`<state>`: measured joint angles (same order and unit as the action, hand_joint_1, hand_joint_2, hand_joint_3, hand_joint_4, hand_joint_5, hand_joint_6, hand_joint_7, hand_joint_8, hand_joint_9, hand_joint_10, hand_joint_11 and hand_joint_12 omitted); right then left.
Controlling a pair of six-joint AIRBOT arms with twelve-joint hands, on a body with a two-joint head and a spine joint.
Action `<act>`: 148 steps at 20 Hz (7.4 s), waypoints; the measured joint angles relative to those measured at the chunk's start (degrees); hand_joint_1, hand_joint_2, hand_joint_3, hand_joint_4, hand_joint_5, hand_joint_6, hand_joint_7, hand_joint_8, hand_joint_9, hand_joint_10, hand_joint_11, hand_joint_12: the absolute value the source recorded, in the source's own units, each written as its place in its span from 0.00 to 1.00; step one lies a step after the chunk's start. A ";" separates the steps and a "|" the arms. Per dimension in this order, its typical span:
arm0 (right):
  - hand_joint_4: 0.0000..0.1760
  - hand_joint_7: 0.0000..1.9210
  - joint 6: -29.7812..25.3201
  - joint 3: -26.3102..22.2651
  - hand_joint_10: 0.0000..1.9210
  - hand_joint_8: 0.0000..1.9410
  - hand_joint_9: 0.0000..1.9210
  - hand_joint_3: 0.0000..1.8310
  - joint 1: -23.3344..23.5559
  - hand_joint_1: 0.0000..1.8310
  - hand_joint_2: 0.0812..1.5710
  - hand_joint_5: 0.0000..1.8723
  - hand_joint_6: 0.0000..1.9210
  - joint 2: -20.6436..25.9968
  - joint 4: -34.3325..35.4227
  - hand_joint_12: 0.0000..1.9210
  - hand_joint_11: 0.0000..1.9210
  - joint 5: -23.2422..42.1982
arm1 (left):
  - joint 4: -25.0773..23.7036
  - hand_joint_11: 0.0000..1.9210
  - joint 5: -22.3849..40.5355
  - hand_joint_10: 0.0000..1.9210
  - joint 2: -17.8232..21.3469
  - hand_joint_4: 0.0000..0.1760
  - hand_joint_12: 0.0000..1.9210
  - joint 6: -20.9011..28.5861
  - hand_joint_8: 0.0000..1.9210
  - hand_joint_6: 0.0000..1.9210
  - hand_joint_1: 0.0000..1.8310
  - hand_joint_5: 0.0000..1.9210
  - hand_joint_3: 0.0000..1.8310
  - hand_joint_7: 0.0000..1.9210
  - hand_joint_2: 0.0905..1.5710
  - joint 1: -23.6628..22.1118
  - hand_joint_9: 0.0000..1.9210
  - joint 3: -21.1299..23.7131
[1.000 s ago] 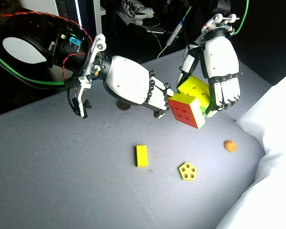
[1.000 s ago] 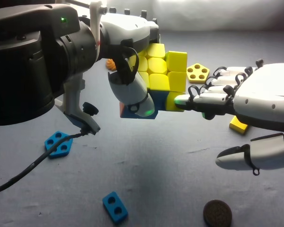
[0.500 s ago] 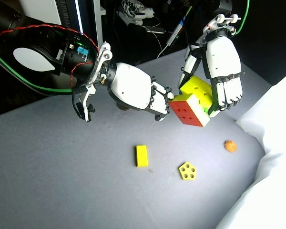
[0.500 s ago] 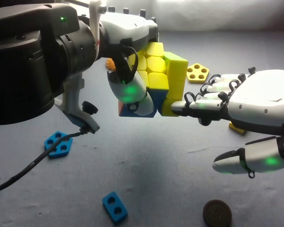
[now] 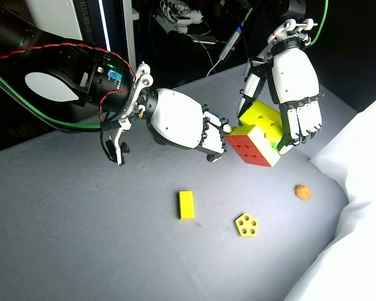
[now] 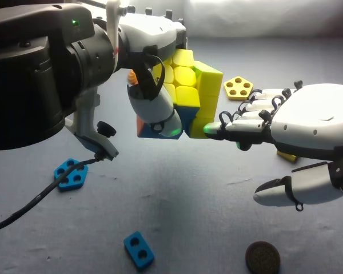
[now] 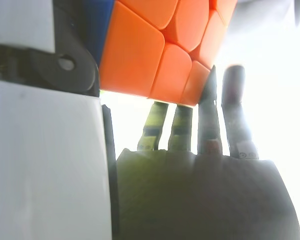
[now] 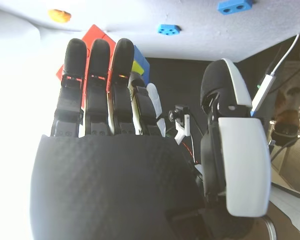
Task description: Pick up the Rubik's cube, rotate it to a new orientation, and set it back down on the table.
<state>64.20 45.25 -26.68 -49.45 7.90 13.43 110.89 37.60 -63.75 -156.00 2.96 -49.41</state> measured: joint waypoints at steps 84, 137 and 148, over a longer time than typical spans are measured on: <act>0.00 0.12 -0.28 5.81 0.57 0.54 0.05 0.00 4.63 0.27 0.76 0.07 0.01 -6.01 0.20 0.61 0.00 -2.47 | 0.55 0.00 0.83 1.00 -0.04 0.00 1.00 1.18 0.97 0.85 0.64 0.09 0.00 0.03 0.61 -2.16 0.02 -0.81; 0.00 0.17 16.48 -9.51 0.55 0.42 0.08 0.00 18.16 0.27 0.75 0.07 0.01 11.10 5.03 0.64 0.00 -1.66 | -35.36 0.00 -6.73 0.98 1.22 0.00 1.00 39.34 0.93 0.84 0.67 0.07 0.00 0.04 0.63 20.92 0.03 1.31; 0.00 0.16 16.65 -9.51 0.55 0.42 0.06 0.00 18.16 0.27 0.76 0.06 0.00 11.10 5.03 0.63 0.00 -1.66 | -36.61 0.00 -5.64 0.42 1.29 0.00 0.75 40.15 0.18 0.12 0.49 0.12 0.00 0.14 0.66 23.06 0.08 1.25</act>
<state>80.86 35.75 -8.51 -38.35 12.93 11.77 74.28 31.97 -62.46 -115.85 26.02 -48.16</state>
